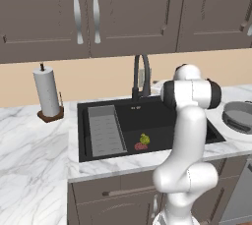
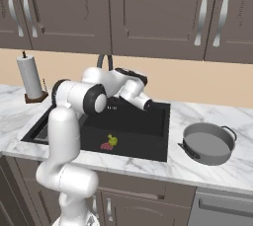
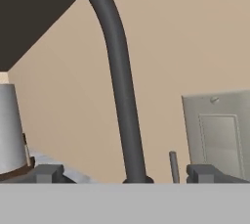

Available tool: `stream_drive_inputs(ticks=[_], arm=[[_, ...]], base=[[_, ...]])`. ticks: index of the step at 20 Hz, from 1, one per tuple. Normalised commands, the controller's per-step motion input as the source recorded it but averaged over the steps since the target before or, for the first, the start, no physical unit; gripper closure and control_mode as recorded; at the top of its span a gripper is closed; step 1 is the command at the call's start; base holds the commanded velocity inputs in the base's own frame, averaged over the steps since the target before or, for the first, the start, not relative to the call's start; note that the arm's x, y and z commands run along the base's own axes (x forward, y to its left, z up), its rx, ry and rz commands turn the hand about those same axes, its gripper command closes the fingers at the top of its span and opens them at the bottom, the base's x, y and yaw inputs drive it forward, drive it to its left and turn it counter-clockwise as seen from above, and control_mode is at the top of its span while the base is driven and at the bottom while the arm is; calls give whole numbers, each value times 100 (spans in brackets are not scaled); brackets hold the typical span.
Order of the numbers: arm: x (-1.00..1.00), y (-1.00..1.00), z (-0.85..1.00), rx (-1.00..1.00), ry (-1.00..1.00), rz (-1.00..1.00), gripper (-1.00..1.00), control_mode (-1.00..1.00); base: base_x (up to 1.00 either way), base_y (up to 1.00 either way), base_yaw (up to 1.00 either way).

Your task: Dump the broccoli from the pot into the sink. Then turn on the water and wash the broccoli. Then turn off the water and put the broccoli back in the pot.

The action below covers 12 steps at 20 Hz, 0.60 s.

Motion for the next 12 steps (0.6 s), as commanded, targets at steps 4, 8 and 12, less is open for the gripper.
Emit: stream_drive_inputs(ticks=[4, 8, 12], arm=[[20, 0, -8, 0, 0, 0, -100, -100], [17, 0, -11, 0, 0, 0, -100, -100], [16, 1, -12, 0, 0, 0, -100, -100]], base=[[0, 0, 0], [0, 0, 0], [0, 0, 0]])
